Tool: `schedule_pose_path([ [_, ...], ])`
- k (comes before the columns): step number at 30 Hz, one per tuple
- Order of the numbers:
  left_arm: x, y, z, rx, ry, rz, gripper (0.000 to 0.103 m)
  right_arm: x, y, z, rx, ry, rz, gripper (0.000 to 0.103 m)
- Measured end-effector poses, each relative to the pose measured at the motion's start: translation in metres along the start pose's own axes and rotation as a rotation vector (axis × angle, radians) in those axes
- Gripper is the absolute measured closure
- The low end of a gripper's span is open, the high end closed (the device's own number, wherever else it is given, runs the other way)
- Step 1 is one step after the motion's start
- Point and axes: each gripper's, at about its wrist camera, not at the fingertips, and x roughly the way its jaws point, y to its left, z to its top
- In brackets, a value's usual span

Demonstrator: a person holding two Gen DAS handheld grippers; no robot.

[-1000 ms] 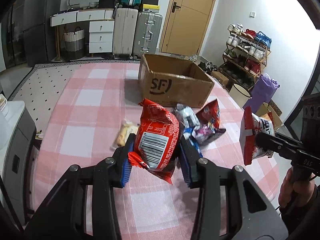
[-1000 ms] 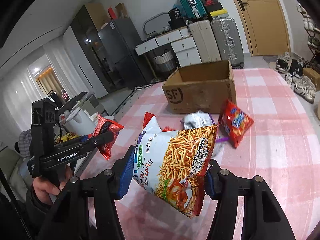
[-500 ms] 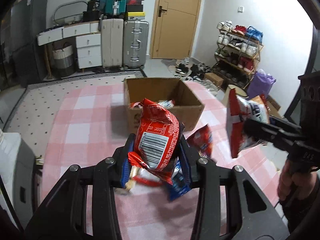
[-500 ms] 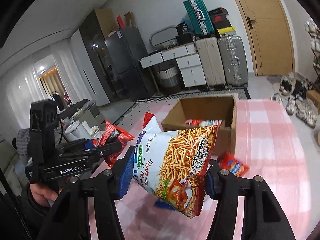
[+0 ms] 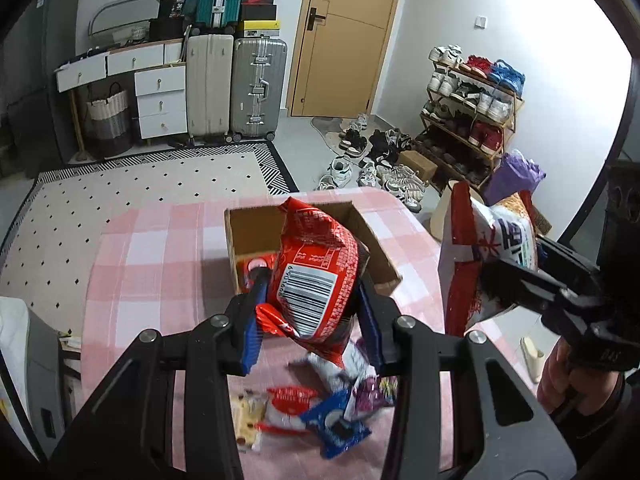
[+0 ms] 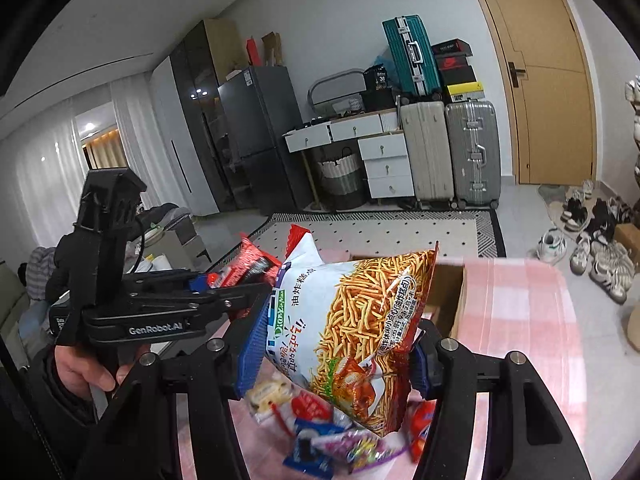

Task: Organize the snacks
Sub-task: 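Carry both held bags toward the SF box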

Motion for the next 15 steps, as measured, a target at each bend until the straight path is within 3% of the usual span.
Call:
schedule_pose_path([
  [8, 0.042, 0.012, 0.052, -0.011, -0.002, 0.026, 0.065, 0.035, -0.016, 0.036, -0.013, -0.013, -0.02, 0.044],
  [15, 0.109, 0.015, 0.058, -0.012, 0.067, 0.014, 0.065, 0.075, -0.031, 0.04, -0.037, 0.035, -0.049, 0.044],
])
